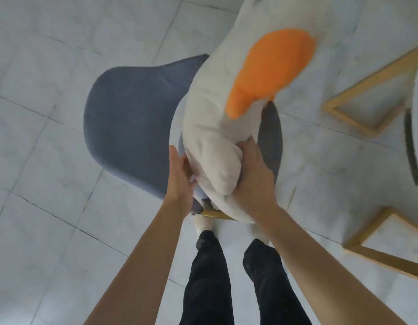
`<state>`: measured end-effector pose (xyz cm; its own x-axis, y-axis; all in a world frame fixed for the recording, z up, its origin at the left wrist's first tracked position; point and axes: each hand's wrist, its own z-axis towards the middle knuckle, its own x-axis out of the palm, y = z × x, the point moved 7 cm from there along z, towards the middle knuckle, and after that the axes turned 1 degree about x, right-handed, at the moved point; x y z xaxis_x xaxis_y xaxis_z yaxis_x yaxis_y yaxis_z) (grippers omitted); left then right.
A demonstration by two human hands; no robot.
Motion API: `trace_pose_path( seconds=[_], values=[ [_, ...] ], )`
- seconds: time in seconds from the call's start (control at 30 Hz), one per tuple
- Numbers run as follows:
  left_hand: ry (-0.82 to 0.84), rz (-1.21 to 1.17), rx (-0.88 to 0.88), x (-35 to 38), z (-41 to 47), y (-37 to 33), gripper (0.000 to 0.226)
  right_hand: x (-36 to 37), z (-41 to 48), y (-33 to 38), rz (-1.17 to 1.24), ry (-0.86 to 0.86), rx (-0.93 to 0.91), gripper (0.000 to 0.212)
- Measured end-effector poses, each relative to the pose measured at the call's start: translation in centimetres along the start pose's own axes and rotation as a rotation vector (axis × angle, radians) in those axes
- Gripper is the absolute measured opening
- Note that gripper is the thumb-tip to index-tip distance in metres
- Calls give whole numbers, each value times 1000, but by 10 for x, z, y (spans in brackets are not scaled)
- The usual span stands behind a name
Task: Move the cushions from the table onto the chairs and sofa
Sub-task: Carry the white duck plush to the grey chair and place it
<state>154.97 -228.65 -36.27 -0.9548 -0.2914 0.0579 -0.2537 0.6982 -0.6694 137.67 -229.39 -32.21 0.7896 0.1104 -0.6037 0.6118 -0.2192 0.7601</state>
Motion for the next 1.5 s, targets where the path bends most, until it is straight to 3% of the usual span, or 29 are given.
trace_pose_path(
  seconds=[0.17,0.27,0.33,0.4,0.5,0.57,0.63,0.7,0.77,0.87,0.93,1.03,1.13,1.2,1.33,1.4,1.5],
  values=[
    [-107,67,-252,-30,44,52,48,115,41,-61,-221,312,21,79],
    [-148,-87,-326,-47,49,65,30,144,29,-77,-253,484,-12,75],
    [-213,-29,-263,-61,46,55,30,142,20,-79,-162,477,-57,73],
    [-266,138,-99,-70,45,31,46,129,18,-83,-56,408,-70,68],
    [-211,300,141,-61,46,-10,59,110,26,-92,26,235,22,69],
    [-212,294,98,-53,55,-20,63,107,31,-104,-6,189,151,90],
    [-293,278,39,-54,66,-23,66,111,31,-124,-40,260,354,118],
    [-378,214,65,-59,77,-26,51,119,29,-138,-30,365,478,131],
    [-470,196,169,-64,77,-35,33,125,29,-138,-98,400,440,128],
    [-533,258,309,-66,69,-49,40,128,32,-127,-117,352,381,120],
    [-559,260,310,-74,71,-56,32,135,36,-116,-154,363,331,113],
    [-488,160,167,-87,74,-58,29,148,41,-108,-227,377,314,107],
    [-413,434,193,-79,44,-59,37,148,39,-108,-229,385,338,106],
    [-329,658,333,-63,12,-61,30,142,34,-107,-189,396,344,103],
    [-164,1424,1088,-15,-15,-96,24,136,28,-102,-84,409,285,89],
    [-290,1728,1065,-27,18,-121,33,136,30,-99,-45,382,291,79],
    [-366,1809,758,-64,60,-157,41,128,51,-71,-21,200,220,74]
  ],
)
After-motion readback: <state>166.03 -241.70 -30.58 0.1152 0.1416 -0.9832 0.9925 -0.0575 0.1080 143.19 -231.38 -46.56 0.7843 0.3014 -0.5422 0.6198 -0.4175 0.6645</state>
